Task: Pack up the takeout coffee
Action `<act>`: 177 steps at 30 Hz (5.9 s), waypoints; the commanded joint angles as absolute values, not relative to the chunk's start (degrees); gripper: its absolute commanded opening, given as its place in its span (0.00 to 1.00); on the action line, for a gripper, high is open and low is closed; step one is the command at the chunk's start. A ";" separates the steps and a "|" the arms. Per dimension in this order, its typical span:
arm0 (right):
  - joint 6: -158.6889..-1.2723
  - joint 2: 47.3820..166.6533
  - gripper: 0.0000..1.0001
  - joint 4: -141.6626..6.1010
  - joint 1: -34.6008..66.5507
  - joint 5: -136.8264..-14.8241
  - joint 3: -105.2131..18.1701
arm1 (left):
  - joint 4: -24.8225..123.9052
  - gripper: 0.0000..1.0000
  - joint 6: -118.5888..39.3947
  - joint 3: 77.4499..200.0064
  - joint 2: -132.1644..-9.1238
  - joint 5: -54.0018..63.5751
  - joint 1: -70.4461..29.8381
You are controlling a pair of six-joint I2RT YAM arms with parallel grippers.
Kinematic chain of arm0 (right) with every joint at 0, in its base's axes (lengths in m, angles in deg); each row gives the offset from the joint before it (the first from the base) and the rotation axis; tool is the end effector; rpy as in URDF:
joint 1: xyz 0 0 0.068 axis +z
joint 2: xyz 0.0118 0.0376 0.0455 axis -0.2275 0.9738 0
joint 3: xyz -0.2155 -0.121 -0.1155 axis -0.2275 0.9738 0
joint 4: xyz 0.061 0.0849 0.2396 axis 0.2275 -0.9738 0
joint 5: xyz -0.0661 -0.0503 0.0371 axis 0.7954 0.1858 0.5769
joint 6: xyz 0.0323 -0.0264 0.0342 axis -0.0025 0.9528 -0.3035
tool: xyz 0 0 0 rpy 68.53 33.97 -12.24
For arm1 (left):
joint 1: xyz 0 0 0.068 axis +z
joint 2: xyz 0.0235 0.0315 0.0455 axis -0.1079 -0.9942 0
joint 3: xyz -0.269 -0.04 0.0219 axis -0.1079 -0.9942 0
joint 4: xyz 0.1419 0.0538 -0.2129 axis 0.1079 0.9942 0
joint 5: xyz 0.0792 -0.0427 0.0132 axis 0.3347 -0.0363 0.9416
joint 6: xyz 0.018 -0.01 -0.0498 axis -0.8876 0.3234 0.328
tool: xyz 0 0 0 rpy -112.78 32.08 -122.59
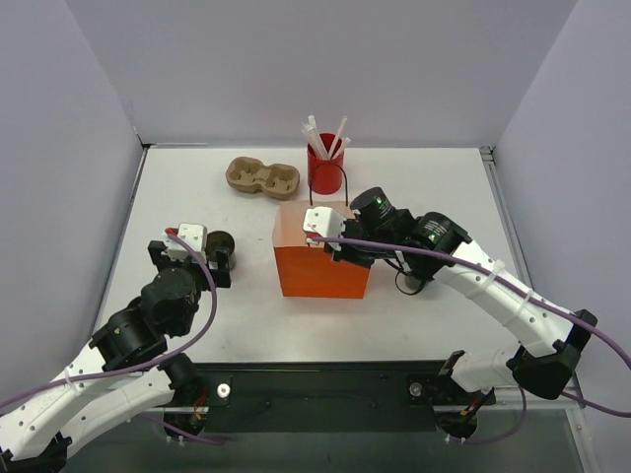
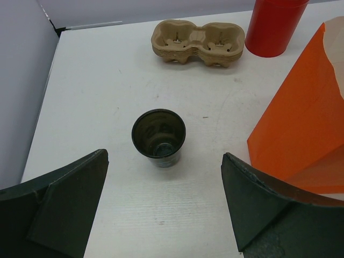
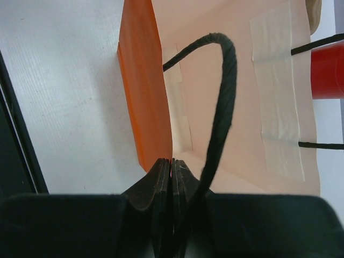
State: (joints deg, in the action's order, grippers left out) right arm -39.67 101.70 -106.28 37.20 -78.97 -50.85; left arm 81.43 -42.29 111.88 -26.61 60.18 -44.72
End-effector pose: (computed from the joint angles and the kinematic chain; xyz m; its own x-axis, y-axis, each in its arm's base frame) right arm 0.1755 0.2223 0.4020 0.1921 -0.6178 -0.7625 -0.9014 0.1962 -0.3860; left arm 0.0910 -0.0708 0.3414 -0.1829 0.0584 -0.9814 0.0558 0.9972 0.0490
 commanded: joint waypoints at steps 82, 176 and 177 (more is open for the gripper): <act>-113.95 77.61 0.88 -113.59 38.26 -44.80 -49.54 | 88.47 0.70 -44.67 196.46 -130.86 14.46 -9.71; -109.82 81.22 0.89 -114.91 38.18 -43.57 -52.26 | 88.99 0.70 -41.52 199.01 -133.67 24.82 -8.39; -109.90 81.13 0.89 -114.91 38.18 -43.57 -52.18 | 89.52 0.71 -41.25 198.66 -133.67 25.35 -8.31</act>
